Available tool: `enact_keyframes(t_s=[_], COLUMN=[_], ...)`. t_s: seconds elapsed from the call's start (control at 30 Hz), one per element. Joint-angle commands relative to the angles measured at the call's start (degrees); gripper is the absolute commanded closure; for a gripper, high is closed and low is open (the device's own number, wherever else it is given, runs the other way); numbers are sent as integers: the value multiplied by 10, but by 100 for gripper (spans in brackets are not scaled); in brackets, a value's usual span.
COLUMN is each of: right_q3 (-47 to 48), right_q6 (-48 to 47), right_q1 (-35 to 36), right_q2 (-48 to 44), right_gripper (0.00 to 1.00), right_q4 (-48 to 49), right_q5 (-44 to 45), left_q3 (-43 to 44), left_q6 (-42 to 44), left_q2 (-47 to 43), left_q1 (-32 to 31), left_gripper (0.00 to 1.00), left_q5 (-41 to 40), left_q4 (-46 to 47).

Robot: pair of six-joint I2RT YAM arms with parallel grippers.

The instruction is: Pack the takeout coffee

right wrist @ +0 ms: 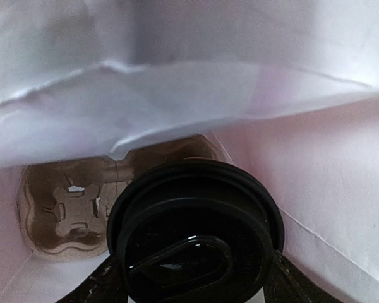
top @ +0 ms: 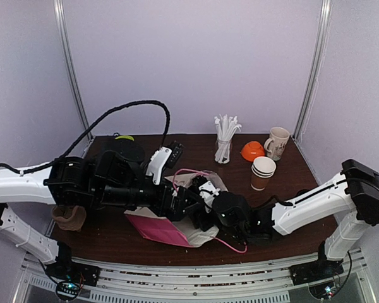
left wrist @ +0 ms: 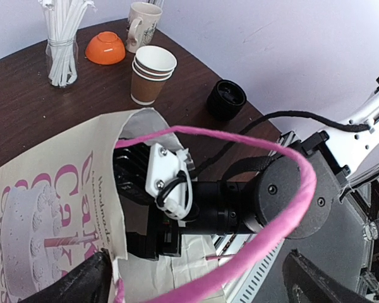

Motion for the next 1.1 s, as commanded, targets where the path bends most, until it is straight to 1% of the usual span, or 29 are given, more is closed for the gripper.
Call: enact_keyframes(t_s=[0.0,0.3,0.47,0.57,0.63,0.7,0.77,0.9,1.07], right_q3=[18,33,39,46,48,51,54,60,62], right_q6=[3,5,4,1,0,1,1,1,0], right_q1=[-3,-3,-3,-3,-3,-4,-4,-4,-5], right_q2=[7,13,11,12,13,14,14,15,13], right_gripper=[42,42,42,42,42,42,42,42,42], right_q4=[-24,-36,-48,-58,-62,-67,-73,-84,-96], right_q5=[-1,-3,-7,-8,-9,-10,-12,-17,-25], left_q3=[19,47,28,31,34,32,31,9,-55], left_q6=[10,37,44,37,29,19,8,-10,-21], left_q2=[-31,-92,-153,-169,-162,-146,-116,-51,-3], left_q1=[-4,-3,0,25,76,149,202,264,325], left_gripper=[2,2,2,5,9,12,14,16,22], left_q5=[-13,-73,-149,-189,-167,-120,-72,-23,36], left_q4=[-26,-88,-78,-92,-105,-114,-124,-128,-62])
